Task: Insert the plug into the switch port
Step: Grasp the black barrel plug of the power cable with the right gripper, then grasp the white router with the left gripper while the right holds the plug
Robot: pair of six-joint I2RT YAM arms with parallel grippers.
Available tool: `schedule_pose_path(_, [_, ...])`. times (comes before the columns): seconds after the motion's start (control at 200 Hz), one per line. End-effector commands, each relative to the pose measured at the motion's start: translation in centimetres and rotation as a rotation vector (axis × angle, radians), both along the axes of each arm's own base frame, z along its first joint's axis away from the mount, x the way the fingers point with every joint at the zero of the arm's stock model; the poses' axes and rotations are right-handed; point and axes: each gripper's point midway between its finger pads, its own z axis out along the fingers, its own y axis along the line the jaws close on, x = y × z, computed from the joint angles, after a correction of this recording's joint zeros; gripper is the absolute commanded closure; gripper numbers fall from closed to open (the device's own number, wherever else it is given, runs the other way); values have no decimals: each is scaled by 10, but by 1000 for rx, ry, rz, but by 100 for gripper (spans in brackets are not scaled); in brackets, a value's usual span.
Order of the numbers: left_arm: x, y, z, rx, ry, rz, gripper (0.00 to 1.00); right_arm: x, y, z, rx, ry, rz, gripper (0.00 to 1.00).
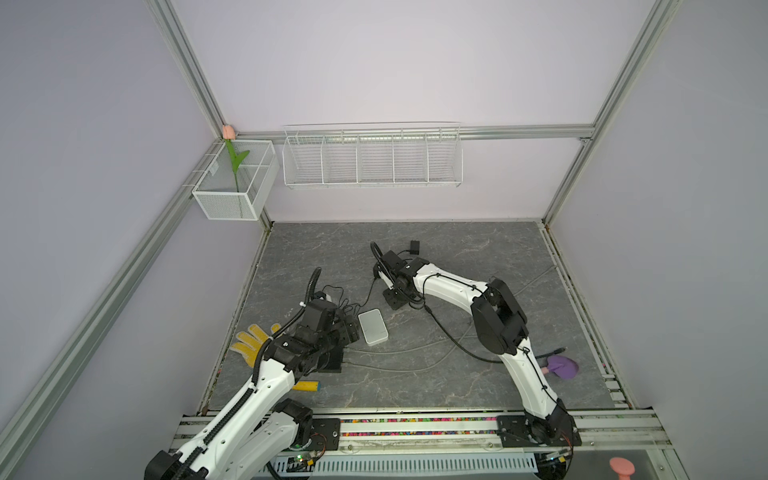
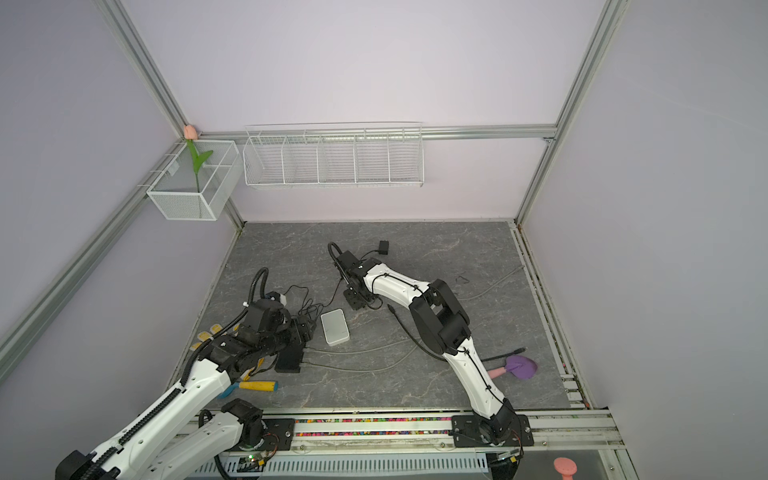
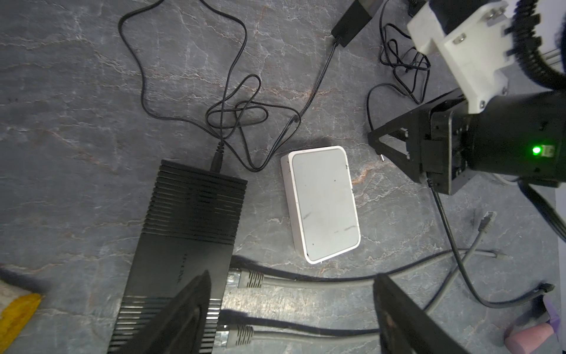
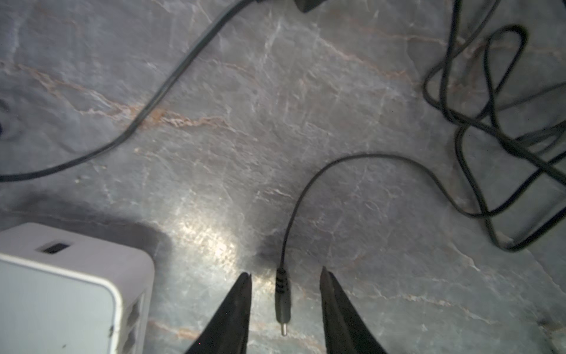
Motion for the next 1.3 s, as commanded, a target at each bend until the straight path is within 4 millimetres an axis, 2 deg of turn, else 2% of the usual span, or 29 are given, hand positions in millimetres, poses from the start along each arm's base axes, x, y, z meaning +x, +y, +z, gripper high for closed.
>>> schedule_pose_path(0.0, [-5,3,-8,8,26,4,18,0,-4,-8,-17,28,1,62])
schedule_pose_path(0.22, [-4,-5,-20,-3,61,-13,18,-6,-2,-17,-13,66,14,74])
schedule_pose_path(0.495, [-1,-8,-21,-2,59,-18,18,-12,-5,-22,-24,88,18,91])
schedule_pose_path(0.695, [-1,-18,-25,0,63,-39,19,-15,-2,1,52,55,15,93])
schedule_pose_path(0.9, [5,-29,-31,4,70,-54,18,-20,-4,45,165,-29,2,94])
schedule_pose_path(1.06, [12,-39,-45,46,112,-79,16,-26,-14,69,209,-78,-13,94])
schedule_pose_path(1.165, [18,-47,-51,62,146,-95,13,-30,-20,75,223,-97,-22,94])
schedule_pose_path(1.295, [27,-62,-54,82,171,-123,12,-33,-28,72,218,-99,-35,94])
